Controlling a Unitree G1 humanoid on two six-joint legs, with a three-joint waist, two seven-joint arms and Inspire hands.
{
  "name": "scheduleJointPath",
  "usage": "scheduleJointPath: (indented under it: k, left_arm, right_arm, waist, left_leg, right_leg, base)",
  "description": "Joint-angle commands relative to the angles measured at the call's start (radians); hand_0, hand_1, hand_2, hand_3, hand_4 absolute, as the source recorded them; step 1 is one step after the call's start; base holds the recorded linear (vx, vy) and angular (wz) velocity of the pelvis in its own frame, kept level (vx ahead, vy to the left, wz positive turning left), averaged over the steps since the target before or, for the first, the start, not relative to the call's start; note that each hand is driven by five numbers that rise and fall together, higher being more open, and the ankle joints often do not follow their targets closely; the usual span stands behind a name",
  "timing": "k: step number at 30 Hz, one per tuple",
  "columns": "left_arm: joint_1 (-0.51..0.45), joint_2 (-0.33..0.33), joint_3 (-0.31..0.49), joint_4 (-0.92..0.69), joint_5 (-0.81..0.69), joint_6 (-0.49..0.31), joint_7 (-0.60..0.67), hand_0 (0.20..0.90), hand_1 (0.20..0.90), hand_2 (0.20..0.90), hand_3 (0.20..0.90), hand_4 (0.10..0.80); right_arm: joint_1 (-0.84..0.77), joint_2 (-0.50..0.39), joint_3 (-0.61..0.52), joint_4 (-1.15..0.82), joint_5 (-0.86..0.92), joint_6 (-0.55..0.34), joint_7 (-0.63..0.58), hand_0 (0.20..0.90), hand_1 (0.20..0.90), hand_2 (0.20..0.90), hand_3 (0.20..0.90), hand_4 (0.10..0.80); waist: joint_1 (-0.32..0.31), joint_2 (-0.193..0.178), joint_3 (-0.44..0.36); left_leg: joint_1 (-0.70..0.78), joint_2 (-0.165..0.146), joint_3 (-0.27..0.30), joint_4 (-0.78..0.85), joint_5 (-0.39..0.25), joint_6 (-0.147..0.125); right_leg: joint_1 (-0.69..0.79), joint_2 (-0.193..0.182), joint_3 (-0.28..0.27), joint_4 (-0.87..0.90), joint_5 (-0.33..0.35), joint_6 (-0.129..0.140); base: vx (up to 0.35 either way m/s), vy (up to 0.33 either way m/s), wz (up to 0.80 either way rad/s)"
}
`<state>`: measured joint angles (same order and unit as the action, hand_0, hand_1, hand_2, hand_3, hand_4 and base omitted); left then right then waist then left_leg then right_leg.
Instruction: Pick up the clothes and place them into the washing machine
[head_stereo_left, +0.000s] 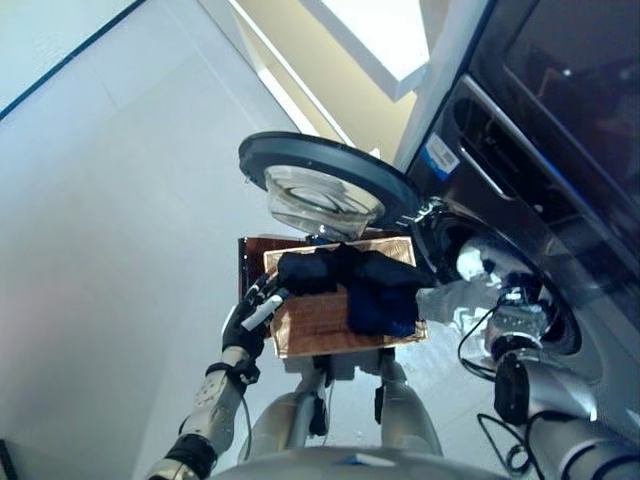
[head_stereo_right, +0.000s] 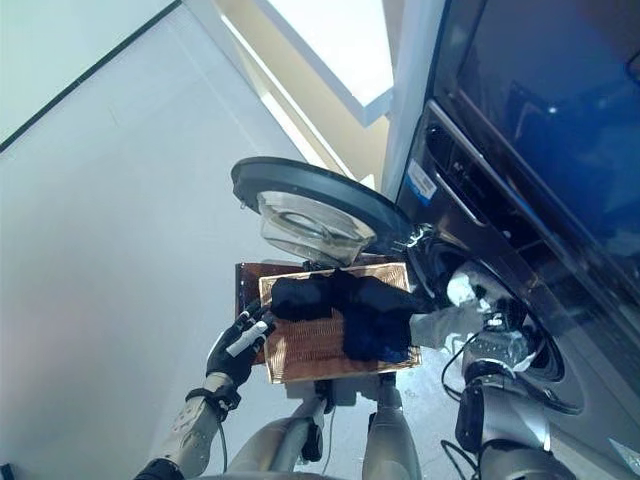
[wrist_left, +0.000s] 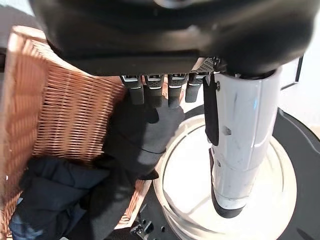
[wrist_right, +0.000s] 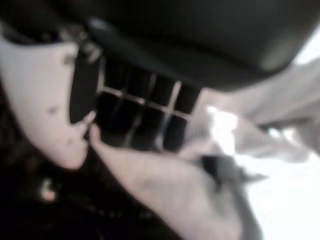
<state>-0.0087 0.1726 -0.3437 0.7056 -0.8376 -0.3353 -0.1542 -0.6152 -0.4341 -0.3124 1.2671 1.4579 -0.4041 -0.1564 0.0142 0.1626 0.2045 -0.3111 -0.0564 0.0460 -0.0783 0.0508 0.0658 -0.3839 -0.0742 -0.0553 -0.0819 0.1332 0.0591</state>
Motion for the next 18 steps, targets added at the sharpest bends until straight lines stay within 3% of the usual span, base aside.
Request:
scheduleJointPath:
  k: [1, 10, 18]
  left_arm:
    - [-0.01, 0.016, -0.023, -0.064, -0.019, -0.06, -0.039, 0.9, 0.9, 0.9, 0.9, 0.8]
    - [-0.022, 0.031, -0.036, -0.078, -0.006, -0.057, -0.033, 0.9, 0.9, 0.9, 0.9, 0.8]
    - [-0.04, 0.04, -0.051, -0.079, -0.001, -0.056, -0.021, 0.9, 0.9, 0.9, 0.9, 0.8]
  right_arm:
    - [-0.092, -0.121, 0.067, -0.054, -0.091, -0.093, 0.022, 0.2, 0.2, 0.2, 0.2, 0.3]
    - [-0.233, -0.233, 0.152, 0.0, -0.187, -0.068, -0.017, 0.2, 0.2, 0.2, 0.2, 0.3]
    - [-0.312, -0.322, 0.129, 0.022, -0.179, -0.097, -0.068, 0.2, 0.2, 0.2, 0.2, 0.3]
  waist:
    - [0.009, -0.043, -0.072]
    - [0.026, -0.044, -0.078]
    - [0.027, -0.034, -0.084]
  left_leg:
    - [-0.027, -0.034, 0.004, -0.008, -0.006, -0.068]
    - [-0.048, -0.026, -0.018, -0.009, 0.005, -0.086]
    - [-0.061, -0.026, -0.043, -0.009, 0.009, -0.101]
  right_leg:
    - [-0.043, -0.014, -0.008, 0.097, -0.038, 0.011]
    - [-0.061, -0.01, -0.03, 0.104, -0.047, 0.007]
    - [-0.077, -0.011, -0.047, 0.129, -0.061, 0.005]
  base:
    - [0.031, -0.052, 0.12]
    - [0.002, -0.04, 0.1]
    - [0.004, -0.018, 0.14]
